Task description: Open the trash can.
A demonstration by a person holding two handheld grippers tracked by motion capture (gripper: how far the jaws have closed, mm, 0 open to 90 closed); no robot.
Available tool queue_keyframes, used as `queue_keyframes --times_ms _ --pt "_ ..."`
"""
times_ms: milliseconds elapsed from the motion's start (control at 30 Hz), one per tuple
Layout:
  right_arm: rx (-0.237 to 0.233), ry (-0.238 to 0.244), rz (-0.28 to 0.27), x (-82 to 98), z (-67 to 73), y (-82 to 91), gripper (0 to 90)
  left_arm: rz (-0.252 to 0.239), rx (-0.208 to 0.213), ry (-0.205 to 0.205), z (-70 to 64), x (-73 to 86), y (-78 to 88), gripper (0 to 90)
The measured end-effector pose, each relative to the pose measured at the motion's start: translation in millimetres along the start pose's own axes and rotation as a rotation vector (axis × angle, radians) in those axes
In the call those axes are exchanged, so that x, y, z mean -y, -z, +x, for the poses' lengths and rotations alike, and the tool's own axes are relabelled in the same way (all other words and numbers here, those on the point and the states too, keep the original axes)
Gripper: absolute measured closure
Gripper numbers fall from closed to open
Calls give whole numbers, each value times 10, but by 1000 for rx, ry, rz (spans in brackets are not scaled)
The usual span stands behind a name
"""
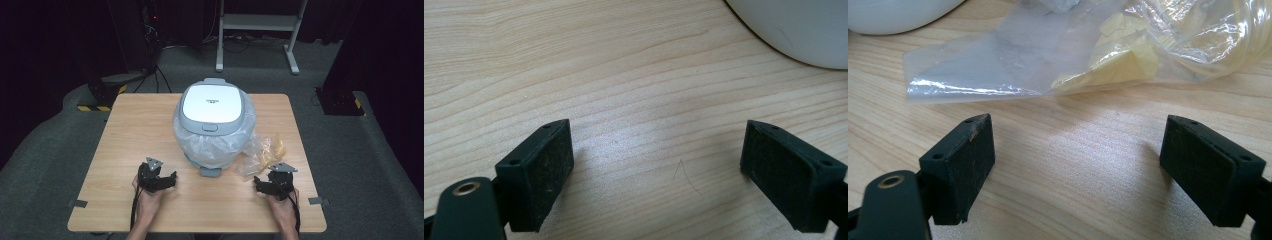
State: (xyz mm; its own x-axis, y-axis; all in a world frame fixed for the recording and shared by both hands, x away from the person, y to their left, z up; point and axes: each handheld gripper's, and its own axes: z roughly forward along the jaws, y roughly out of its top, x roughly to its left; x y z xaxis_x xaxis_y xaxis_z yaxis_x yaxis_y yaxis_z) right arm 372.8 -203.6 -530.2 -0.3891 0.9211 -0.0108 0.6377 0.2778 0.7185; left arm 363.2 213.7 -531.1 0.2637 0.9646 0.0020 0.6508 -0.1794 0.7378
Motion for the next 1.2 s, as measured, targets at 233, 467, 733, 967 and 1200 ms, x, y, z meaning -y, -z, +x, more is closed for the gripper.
queue_keyframes --times_ms 233,467,733,967,1200 --pt "6 -4 -1 1 3 2 150 -3 -17 14 0 5 7 149" --pt "6 -4 -1 1 3 2 150 14 -14 44 8 -14 26 152" --pt "6 -5 -1 1 4 2 151 35 11 50 -21 -26 57 153" --pt "4 -4 -2 2 3 2 154 8 35 48 -57 -73 102 154" --pt "2 -2 -3 2 5 4 161 3 58 32 -118 -114 93 159"
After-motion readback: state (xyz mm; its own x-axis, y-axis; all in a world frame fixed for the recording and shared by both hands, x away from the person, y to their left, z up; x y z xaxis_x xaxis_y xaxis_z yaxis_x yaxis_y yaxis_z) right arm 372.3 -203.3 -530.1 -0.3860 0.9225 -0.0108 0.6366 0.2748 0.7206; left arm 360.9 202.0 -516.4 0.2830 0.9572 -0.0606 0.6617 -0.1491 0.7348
